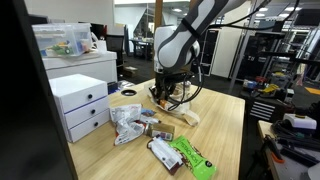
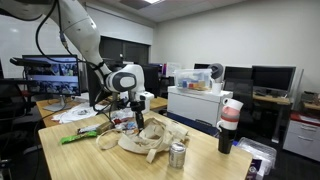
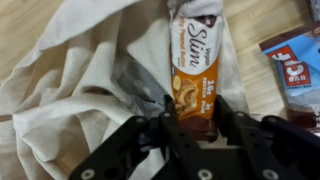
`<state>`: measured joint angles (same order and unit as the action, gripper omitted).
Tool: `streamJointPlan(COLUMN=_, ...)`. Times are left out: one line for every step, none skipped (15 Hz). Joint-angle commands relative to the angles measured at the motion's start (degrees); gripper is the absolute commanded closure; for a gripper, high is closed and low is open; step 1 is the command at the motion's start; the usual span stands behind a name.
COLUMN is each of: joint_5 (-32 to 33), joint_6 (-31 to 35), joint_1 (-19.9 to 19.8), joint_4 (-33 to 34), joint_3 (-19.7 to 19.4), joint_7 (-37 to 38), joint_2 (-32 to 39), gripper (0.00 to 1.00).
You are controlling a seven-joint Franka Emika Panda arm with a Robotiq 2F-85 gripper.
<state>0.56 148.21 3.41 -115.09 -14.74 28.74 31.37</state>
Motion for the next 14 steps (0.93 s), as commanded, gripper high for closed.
streamJointPlan(joint_5=1.4, joint_6=0.5, joint_1=0.6, joint_4=-2.4, joint_3=-1.0, joint_7=1.3, joint_2=-2.7, gripper=0.84)
streamJointPlan(joint_5=1.9, joint_6=0.4, joint_1=1.0, joint_4=-2.3, joint_3=-1.4, joint_7=1.7, joint_2=-2.7, gripper=0.34)
streamJointPlan(joint_5=2.1, joint_6=0.4, joint_1=1.0, joint_4=-2.4, joint_3=-1.5, joint_7=1.7, joint_2=-2.7, gripper=0.32)
streamJointPlan(joint_5=2.1, joint_6=0.3, joint_1=1.0, joint_4=-2.3, joint_3=-1.5, joint_7=1.7, joint_2=-2.6, gripper=0.27)
streamJointPlan(joint_5=2.2, joint_6=0.2, joint_1=1.1, joint_4=-2.3, joint_3=-1.6, joint_7=1.7, joint_2=-2.6, gripper=0.2)
streamJointPlan(joint_5=2.2, joint_6=0.0, joint_1=1.2, joint_4=-2.2, joint_3=-1.6, joint_7=1.7, joint_2=-2.5, gripper=0.13)
streamJointPlan(joint_5=2.2, joint_6=-0.1, joint_1=1.3, joint_4=-2.0, joint_3=-1.6, joint_7=1.7, joint_2=-2.5, gripper=0.05)
streamJointPlan(joint_5=2.2, joint_6=-0.2, joint_1=1.4, joint_4=-1.9, joint_3=-1.6, joint_7=1.7, joint_2=-2.4, gripper=0.02)
streamJointPlan(joint_5=2.1, joint_6=-0.2, joint_1=1.5, joint_4=-1.8, joint_3=-1.5, joint_7=1.7, joint_2=-2.3, gripper=0.0)
streamJointPlan(joint_5=1.9, joint_6=-0.2, joint_1=1.5, joint_4=-1.6, joint_3=-1.3, joint_7=1.5, joint_2=-2.3, gripper=0.0)
streamJointPlan(joint_5=2.0, joint_6=-0.1, joint_1=1.7, joint_4=-1.5, joint_3=-1.4, joint_7=1.7, joint_2=-2.1, gripper=0.0)
streamJointPlan(joint_5=2.0, joint_6=0.0, joint_1=1.9, joint_4=-1.3, joint_3=-1.3, joint_7=1.8, joint_2=-2.0, gripper=0.0)
streamJointPlan(joint_5=2.1, joint_6=0.1, joint_1=2.2, joint_4=-1.1, joint_3=-1.3, joint_7=1.9, joint_2=-1.8, gripper=0.01)
streamJointPlan(joint_5=2.1, joint_6=0.1, joint_1=2.4, joint_4=-1.0, joint_3=-1.3, joint_7=2.0, joint_2=-1.7, gripper=0.01)
